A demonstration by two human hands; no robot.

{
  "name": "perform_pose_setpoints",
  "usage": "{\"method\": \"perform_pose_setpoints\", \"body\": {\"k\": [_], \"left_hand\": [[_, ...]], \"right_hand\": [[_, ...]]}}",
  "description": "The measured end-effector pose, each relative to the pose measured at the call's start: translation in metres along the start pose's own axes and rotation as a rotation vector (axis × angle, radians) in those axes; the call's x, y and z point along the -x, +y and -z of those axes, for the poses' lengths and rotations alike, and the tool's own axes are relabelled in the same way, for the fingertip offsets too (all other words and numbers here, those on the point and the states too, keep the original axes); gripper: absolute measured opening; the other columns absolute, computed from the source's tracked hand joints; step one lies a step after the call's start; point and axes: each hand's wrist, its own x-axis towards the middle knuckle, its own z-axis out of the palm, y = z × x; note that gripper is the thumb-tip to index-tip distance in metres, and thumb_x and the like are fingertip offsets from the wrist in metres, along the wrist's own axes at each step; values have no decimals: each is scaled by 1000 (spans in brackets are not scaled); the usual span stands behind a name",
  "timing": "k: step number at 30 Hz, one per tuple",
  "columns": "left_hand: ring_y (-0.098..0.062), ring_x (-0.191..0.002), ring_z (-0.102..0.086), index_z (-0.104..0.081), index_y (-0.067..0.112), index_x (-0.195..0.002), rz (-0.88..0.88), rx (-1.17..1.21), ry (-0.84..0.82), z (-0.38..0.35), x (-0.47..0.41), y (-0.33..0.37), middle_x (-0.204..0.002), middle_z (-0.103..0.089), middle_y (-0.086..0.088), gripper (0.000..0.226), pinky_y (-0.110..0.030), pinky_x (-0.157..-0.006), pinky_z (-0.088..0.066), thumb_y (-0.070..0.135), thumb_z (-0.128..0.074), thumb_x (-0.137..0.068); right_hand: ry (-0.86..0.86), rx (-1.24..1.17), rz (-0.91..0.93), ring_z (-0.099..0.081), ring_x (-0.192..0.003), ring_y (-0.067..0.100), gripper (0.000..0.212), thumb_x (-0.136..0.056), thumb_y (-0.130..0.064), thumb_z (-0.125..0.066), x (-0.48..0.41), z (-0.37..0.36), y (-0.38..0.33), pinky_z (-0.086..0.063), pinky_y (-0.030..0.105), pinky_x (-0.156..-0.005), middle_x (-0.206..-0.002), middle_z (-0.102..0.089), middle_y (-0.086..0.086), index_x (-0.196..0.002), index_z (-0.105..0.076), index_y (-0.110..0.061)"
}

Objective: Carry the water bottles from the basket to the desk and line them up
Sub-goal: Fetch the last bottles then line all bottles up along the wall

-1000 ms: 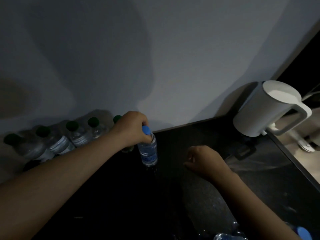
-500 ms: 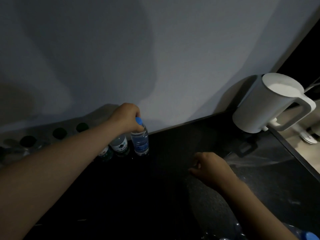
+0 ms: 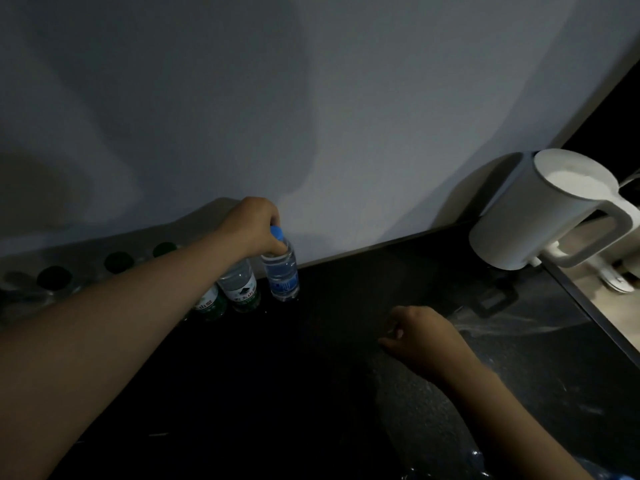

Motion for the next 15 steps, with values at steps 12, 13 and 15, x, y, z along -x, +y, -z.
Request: {"method": "perform_pose_setpoints", "body": {"k": [12, 13, 15], "left_hand": [[-29, -85, -63, -68, -3, -91, 105, 110, -25, 1, 1, 0, -95, -68, -21, 22, -39, -76, -53, 12, -74, -75], [-30, -86, -63, -68, -3, -91, 109, 119, -5, 0, 2, -1, -95, -67, -20, 23, -39, -76, -52, 13, -75, -75], [-30, -85, -63, -66, -3, -88, 126, 126, 27, -1, 5, -3, -91, -65, -18, 25, -39, -73, -51, 16, -76, -75]], "right_hand": [[-8, 6, -2, -51, -74, 2, 13, -86, -39, -63, 12, 2, -5, -33, 13, -54, -86, -55, -11, -88, -55, -28], [-1, 7, -3, -53, -75, 3, 13, -86, -38, -63, 14, 2, -5, -35, 14, -55, -87, -57, -10, -89, -57, -27], [18, 14, -11, -56, -78, 5, 15, -86, -38, -63, 17, 4, -5, -40, 16, -57, -91, -61, -8, -93, -61, -24]]}}
